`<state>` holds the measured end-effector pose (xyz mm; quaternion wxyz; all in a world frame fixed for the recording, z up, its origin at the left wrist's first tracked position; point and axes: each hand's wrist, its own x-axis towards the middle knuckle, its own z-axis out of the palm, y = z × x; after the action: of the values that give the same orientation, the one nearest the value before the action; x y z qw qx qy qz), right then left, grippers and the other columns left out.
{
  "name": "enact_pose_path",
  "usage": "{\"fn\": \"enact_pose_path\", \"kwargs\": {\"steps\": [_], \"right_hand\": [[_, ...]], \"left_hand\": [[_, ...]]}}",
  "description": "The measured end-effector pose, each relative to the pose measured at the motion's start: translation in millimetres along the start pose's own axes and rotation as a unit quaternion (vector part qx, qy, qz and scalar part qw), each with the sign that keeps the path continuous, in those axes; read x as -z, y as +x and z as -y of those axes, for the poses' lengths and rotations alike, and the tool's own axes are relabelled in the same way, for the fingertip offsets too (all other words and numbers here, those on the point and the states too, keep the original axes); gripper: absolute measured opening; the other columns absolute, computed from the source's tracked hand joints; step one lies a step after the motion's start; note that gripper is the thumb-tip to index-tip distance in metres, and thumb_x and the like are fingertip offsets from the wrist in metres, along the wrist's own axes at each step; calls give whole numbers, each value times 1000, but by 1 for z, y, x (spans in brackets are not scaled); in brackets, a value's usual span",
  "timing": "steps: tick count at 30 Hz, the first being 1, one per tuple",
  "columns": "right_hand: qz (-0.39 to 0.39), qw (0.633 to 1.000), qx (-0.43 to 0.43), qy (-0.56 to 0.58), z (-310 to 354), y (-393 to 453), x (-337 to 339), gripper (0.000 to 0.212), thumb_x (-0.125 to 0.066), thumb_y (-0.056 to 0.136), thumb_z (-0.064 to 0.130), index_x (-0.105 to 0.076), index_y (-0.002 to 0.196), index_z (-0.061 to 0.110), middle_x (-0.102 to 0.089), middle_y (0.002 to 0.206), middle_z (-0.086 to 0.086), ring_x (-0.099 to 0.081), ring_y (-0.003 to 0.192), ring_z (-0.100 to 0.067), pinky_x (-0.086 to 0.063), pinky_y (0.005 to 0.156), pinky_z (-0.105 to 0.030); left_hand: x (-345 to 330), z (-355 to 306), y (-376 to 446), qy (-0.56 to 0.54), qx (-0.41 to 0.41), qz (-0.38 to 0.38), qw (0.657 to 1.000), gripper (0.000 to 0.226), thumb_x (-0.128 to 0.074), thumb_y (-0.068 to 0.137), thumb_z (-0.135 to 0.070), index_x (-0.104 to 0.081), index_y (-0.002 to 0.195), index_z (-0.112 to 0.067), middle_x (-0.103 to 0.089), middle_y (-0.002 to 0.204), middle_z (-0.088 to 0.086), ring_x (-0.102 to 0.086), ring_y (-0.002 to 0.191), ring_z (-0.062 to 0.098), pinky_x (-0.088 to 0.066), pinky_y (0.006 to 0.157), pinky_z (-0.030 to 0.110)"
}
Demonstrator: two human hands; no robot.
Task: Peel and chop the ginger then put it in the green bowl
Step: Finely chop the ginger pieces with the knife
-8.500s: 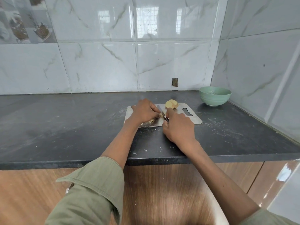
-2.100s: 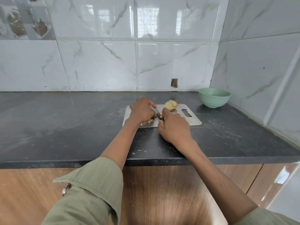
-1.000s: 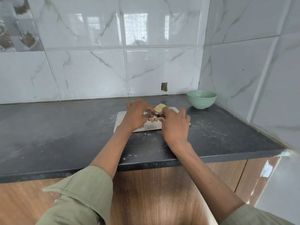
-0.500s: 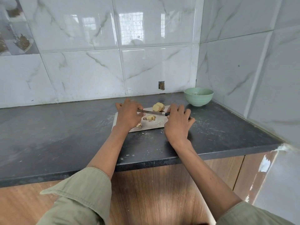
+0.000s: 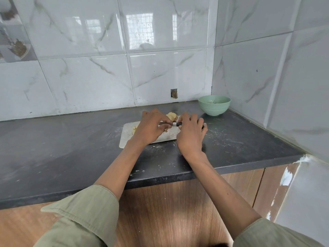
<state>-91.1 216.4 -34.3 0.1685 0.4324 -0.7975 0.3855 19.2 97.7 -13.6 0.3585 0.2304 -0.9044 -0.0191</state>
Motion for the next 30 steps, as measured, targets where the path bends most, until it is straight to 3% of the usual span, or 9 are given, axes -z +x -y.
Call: {"fn": "enact_pose_path", "kwargs": {"steps": [4,8,15,19,23,30], "right_hand": [[0,1000,-11,2,-1,0,-1,41,-59,86,-7,-52,113,23,-48,121,-6,-43,121,-32,-19,121,-56],[-6,1000,-30,-2,-7,2,-1,37,-60,88,-3,-53,112,23,-48,121,-6,-43,120,-31,-16,123,-57],[0,999,-51,-11,-10,2,-3,37,-59,89,3,-51,117,24,-51,125,-6,-42,121,-33,-27,113,-53],[2,997,-71,-15,-11,2,-4,39,-58,86,2,-51,119,23,-52,126,-6,-41,120,-34,-27,110,-52],[2,997,-76,-21,-12,3,-7,42,-57,87,3,-50,124,22,-52,127,-8,-41,121,-35,-27,112,-53],[8,996,-81,-25,-12,4,-9,41,-57,86,3,-49,122,22,-54,126,-6,-42,120,-34,-28,109,-53]], "left_hand": [[3,3,-2,49,10,25,998,3,-76,90,-38,-75,88,-37,-67,81,-17,-50,92,11,-25,83,36],[8,18,-4,111,86,46,989,21,-74,91,-25,-63,82,-41,-63,82,-17,-46,95,12,-18,79,37],[10,28,-6,52,174,-1,983,12,-72,92,-31,-69,84,-39,-66,97,-16,-53,103,12,-19,81,38],[11,33,-6,7,207,-34,978,17,-73,92,-25,-65,87,-40,-68,92,-15,-64,96,11,-27,87,38],[8,39,-5,-21,218,-43,975,19,-75,90,-27,-65,81,-41,-66,79,-21,-66,87,8,-46,98,45],[9,40,-5,-30,223,-65,972,12,-69,92,-30,-67,85,-40,-65,79,-22,-65,83,6,-51,95,49]]}}
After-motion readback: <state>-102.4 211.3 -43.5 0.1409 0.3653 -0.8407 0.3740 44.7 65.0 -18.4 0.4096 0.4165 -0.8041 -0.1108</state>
